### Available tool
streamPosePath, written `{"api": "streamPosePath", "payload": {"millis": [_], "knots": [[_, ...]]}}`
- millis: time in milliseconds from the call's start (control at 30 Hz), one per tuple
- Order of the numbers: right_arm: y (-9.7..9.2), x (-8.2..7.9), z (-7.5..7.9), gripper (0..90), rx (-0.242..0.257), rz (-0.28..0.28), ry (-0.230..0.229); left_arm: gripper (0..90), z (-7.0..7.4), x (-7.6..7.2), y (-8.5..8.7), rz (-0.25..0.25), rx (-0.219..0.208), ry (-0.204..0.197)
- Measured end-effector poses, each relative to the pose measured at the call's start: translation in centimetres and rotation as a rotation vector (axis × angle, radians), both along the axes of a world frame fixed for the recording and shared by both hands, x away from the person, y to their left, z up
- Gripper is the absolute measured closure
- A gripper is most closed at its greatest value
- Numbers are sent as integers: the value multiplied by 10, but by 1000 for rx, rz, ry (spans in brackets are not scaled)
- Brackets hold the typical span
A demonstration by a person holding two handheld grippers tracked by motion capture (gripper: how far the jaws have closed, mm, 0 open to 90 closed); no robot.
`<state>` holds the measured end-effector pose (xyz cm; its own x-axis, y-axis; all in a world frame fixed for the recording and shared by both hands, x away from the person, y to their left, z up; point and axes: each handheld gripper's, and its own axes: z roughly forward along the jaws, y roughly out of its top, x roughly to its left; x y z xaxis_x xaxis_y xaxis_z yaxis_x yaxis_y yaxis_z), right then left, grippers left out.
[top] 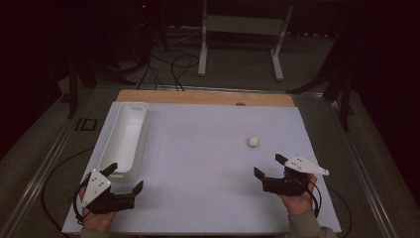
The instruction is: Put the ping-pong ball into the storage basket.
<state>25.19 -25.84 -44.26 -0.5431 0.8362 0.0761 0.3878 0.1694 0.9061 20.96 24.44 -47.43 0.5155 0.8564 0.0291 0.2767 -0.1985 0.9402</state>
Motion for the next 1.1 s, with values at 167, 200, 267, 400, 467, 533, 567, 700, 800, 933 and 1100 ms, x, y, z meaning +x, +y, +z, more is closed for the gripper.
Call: {"api": "streamPosePath", "payload": {"millis": [167,200,267,400,467,533,567,700,800,933,1100], "knots": [[2,4,3,77,2,-1,14,0,0,0,0,2,1,2],[2,5,3,77,3,-1,17,0,-1,0,0,2,1,2],[3,7,3,77,3,-3,22,0,-1,0,0,0,4,3],[4,9,5,76,-4,-5,31,0,-1,1,-1,-1,5,5],[4,10,6,76,-7,-5,32,0,-1,1,-1,0,3,7],[5,11,7,76,-11,-6,33,0,-2,1,0,1,1,8],[6,11,8,76,-11,-6,33,0,-2,1,0,1,0,8],[7,14,10,76,-17,-8,38,0,-2,1,0,-1,2,10],[7,16,11,76,-20,-13,40,0,-2,2,0,-2,4,14],[8,19,12,76,-28,-16,38,0,-3,3,1,-3,5,18],[9,22,13,76,-32,-18,40,0,-4,4,1,-5,7,24]]}}
